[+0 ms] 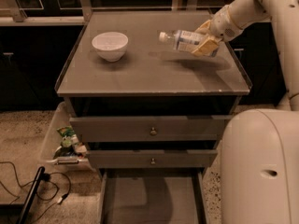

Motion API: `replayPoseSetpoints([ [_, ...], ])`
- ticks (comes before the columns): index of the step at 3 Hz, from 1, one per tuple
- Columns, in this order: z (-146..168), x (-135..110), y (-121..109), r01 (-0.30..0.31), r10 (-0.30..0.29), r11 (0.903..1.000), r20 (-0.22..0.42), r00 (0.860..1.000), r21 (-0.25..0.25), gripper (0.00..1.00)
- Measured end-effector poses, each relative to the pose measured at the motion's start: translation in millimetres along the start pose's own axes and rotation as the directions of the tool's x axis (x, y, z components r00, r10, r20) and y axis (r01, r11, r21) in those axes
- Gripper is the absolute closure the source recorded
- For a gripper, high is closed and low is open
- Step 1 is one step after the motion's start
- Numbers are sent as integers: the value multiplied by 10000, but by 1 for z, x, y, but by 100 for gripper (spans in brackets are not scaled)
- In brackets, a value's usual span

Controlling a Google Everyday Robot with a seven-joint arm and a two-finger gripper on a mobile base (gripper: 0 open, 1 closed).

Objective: Place blue plastic bottle into bottom drawer

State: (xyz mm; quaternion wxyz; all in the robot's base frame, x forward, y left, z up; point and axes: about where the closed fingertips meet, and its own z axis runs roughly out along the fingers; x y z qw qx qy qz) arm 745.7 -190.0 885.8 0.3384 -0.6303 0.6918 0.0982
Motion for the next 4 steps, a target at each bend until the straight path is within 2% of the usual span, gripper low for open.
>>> replayPoseSetpoints([
  [1, -71, -13, 4, 359, -414, 9884, 342, 9986, 1473, 100],
  [2, -164, -34, 27, 603, -825, 9407, 527, 9952, 3339, 100],
  [3, -226, -85, 71, 991, -1559, 8820, 869, 9839, 4606, 100],
  [4, -225, -113, 134, 1063, -1812, 8879, 1280, 9751, 4475, 100],
])
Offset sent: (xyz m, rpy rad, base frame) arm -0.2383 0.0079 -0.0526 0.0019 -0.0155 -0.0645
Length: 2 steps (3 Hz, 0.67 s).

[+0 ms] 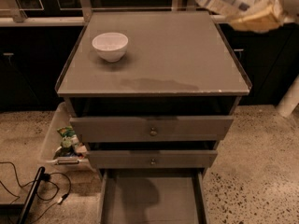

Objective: Place blue plastic bottle into bottom drawer

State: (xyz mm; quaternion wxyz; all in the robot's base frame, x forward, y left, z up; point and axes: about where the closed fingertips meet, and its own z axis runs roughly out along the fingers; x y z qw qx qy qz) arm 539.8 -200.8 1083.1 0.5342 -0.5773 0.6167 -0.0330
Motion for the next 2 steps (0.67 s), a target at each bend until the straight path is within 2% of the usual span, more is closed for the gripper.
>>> replayPoseSetpoints([
  [1, 5, 38, 83, -573, 490, 9890, -632, 9968, -1367, 100],
  [2, 22, 51, 120, -870, 701, 9734, -857, 9938, -2121, 100],
])
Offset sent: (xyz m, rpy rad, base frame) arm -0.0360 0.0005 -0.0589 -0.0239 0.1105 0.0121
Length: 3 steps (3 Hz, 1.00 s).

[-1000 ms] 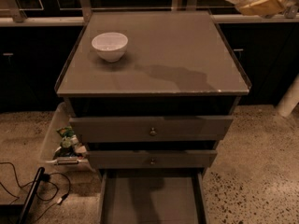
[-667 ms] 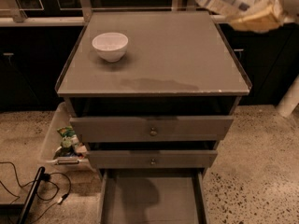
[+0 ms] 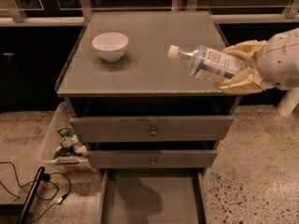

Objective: Place blue plastic bottle into bottom drawer

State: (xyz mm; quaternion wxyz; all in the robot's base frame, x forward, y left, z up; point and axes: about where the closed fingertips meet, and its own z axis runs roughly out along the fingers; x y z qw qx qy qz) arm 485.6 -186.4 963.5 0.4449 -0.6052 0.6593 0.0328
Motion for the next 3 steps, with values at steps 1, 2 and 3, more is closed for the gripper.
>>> replayPoseSetpoints([
  [1, 0, 0, 0, 0, 0, 10000, 0, 10000, 0, 100],
  [2, 21, 12, 19, -301, 300, 9995, -219, 9993, -48, 100],
  [3, 73, 48, 64, -879, 862, 9958, -611, 9944, -260, 100],
])
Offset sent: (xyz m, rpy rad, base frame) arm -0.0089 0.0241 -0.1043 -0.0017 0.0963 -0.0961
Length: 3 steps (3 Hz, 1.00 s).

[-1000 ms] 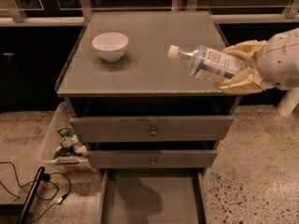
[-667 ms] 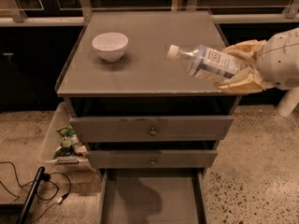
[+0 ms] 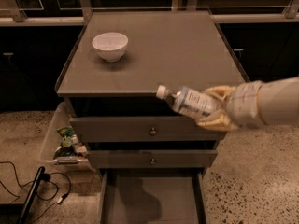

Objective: Place blue plastic bottle into bottom drawer

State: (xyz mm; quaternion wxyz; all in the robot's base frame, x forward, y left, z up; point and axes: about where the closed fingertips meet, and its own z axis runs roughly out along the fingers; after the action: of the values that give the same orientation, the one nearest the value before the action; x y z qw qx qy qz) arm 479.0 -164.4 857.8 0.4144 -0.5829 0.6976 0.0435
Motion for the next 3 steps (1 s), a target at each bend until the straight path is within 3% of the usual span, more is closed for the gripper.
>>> replayPoseSetpoints([
  [1, 57, 42, 52, -516, 502, 9969, -261, 9984, -589, 100],
  [2, 115, 98, 100, -1173, 1147, 9871, -298, 9930, -1088, 100],
  [3, 120, 101, 104, -1284, 1266, 9854, -229, 9917, -1120, 100],
])
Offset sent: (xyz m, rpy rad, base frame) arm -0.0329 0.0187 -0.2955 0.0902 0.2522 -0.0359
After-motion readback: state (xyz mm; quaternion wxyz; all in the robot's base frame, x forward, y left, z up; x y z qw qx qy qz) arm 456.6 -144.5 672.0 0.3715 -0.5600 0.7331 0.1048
